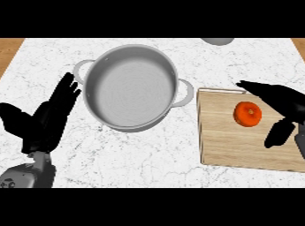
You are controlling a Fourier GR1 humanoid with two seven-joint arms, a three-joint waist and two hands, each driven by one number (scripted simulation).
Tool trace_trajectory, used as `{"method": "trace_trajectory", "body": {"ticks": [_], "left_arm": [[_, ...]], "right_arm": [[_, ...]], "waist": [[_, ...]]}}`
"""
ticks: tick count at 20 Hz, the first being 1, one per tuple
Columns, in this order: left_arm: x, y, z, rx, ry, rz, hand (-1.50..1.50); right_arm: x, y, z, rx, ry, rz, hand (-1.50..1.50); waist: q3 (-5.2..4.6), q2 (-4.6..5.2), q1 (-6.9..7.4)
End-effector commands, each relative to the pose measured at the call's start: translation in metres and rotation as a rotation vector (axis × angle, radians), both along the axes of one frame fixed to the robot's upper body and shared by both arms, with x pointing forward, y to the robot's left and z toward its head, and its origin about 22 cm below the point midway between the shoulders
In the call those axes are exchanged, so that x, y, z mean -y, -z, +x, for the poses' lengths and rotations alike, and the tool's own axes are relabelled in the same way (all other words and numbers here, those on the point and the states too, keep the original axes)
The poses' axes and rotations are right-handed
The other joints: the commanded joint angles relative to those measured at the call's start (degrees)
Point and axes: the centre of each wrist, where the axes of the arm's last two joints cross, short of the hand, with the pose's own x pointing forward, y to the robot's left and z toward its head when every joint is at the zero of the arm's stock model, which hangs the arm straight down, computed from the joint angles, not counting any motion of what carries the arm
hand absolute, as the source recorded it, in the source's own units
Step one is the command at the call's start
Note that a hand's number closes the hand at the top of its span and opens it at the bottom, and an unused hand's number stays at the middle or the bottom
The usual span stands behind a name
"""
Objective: Pick the squash from the tray and place it in the pot
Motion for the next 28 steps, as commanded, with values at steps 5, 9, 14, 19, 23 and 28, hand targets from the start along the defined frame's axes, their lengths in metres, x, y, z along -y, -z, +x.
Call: {"method": "trace_trajectory", "body": {"ticks": [5,9,14,19,23,28], "left_arm": [[-0.007,-0.009,-0.005,0.009,-0.007,0.007,0.00],[0.024,0.017,0.004,0.002,0.024,0.011,0.00],[0.022,0.009,-0.009,-0.013,-0.001,-0.003,0.00],[0.004,0.000,0.002,0.006,0.000,0.006,0.00],[0.024,0.010,-0.002,0.007,-0.014,-0.006,0.00],[0.001,-0.005,0.004,-0.016,0.016,0.020,0.00]], "right_arm": [[-0.001,0.024,0.023,-0.038,0.022,-0.122,-1.50],[-0.021,0.027,0.019,-0.060,-0.005,-0.152,-1.50],[0.004,0.045,0.032,-0.076,0.004,-0.168,-1.50],[-0.006,0.058,0.030,-0.073,-0.087,-0.020,1.50],[-0.009,0.054,0.020,0.017,-0.119,-0.014,1.50],[-0.023,0.036,0.023,0.031,-0.119,-0.008,1.50]], "waist": [[0.02,0.09,0.35],[0.00,0.04,-0.12],[0.03,0.07,0.26],[0.05,0.17,0.41],[0.01,0.01,-0.19],[0.00,-0.04,-0.19]]}}
